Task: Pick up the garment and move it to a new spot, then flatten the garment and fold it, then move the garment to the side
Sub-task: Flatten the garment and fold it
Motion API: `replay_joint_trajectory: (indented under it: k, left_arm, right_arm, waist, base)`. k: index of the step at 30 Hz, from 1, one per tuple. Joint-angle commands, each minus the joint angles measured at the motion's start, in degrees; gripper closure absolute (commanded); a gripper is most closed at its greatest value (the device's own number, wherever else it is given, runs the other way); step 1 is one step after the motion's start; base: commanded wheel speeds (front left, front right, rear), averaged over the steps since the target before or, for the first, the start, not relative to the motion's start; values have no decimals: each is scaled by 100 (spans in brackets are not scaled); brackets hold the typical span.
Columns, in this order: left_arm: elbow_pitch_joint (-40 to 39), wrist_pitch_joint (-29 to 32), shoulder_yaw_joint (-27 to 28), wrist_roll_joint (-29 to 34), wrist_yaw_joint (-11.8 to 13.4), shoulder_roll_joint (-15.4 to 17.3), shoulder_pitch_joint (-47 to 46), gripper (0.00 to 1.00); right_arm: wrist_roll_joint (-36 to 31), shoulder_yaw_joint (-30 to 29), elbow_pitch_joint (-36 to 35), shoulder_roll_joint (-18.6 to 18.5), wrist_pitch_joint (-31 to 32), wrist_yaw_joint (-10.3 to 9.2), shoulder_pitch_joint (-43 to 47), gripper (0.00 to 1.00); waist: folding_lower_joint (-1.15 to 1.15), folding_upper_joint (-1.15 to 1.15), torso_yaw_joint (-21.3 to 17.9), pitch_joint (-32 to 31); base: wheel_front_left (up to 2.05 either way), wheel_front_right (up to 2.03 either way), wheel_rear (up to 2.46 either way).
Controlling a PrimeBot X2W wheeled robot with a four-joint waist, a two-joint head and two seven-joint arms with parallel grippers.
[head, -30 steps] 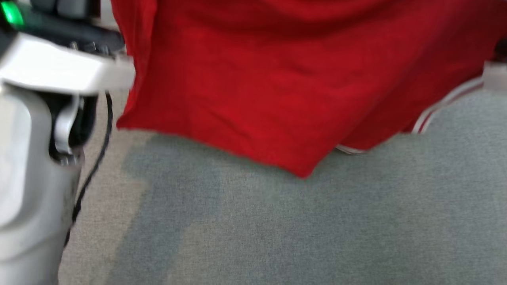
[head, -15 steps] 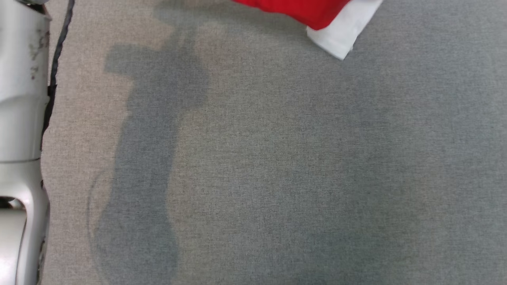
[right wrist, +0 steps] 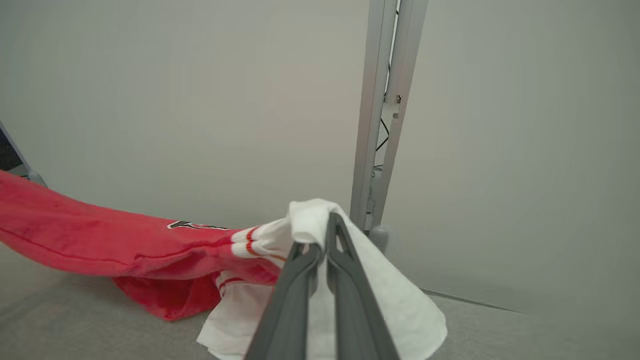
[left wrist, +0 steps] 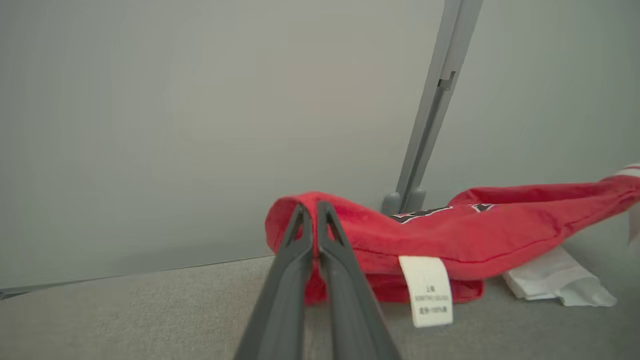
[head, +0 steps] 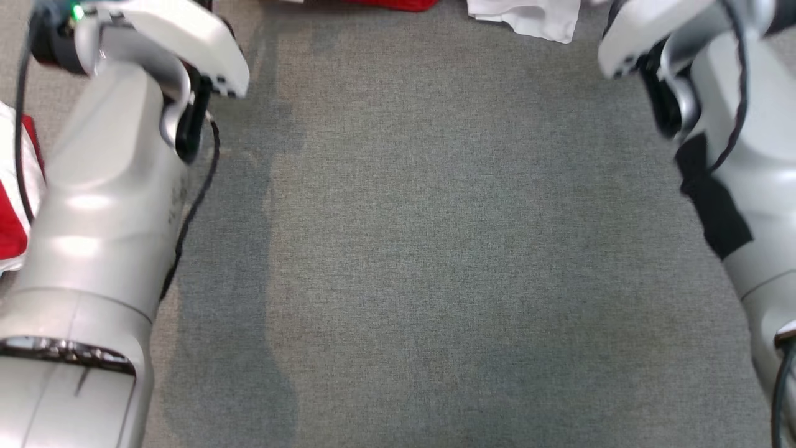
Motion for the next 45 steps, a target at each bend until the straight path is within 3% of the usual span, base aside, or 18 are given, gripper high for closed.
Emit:
replay_joint_trajectory:
  k: [1,10,18,25,34,40,45]
  left_arm:
    - [-27,-36,49,-18,-41,-2,181,100]
    - [-1011,-34,602,41,-32,87,1360,100]
    - [-2559,-35,1232,210,58,83,3228,100]
    - [-3568,-35,1380,272,243,30,5000,100]
    - [-5236,366,1257,367,752,-4,7092,100]
    - [-6298,843,1256,349,1145,-22,8168,100]
    - [-6973,1205,1234,365,1468,-59,8819,100]
  right_arm:
    - [99,74,54,5,-53,-1,195,100]
    - [437,-86,-1099,-132,-59,-1,1499,100]
    - [390,-323,-2585,-341,-55,0,3594,100]
    - [205,-571,-3467,-171,61,-1,5428,100]
    - [-459,-1578,-5318,150,1104,-1,7948,100]
    - [-699,-1973,-6411,281,1763,-2,9109,100]
    - [-751,-2145,-6913,305,2151,-3,9713,100]
  waist:
    - [0,0,0,-12]
    - [0,0,-74,-366]
    - [0,0,-180,-1203]
    - [0,0,-256,-1751]
    - [0,0,-211,-2294]
    - [0,0,-241,-2462]
    - [0,0,-243,-2502]
  base:
    - [0,0,0]
    - [0,0,0]
    - [0,0,0]
    - [0,0,0]
    - [0,0,0]
    - [0,0,0]
    - [0,0,0]
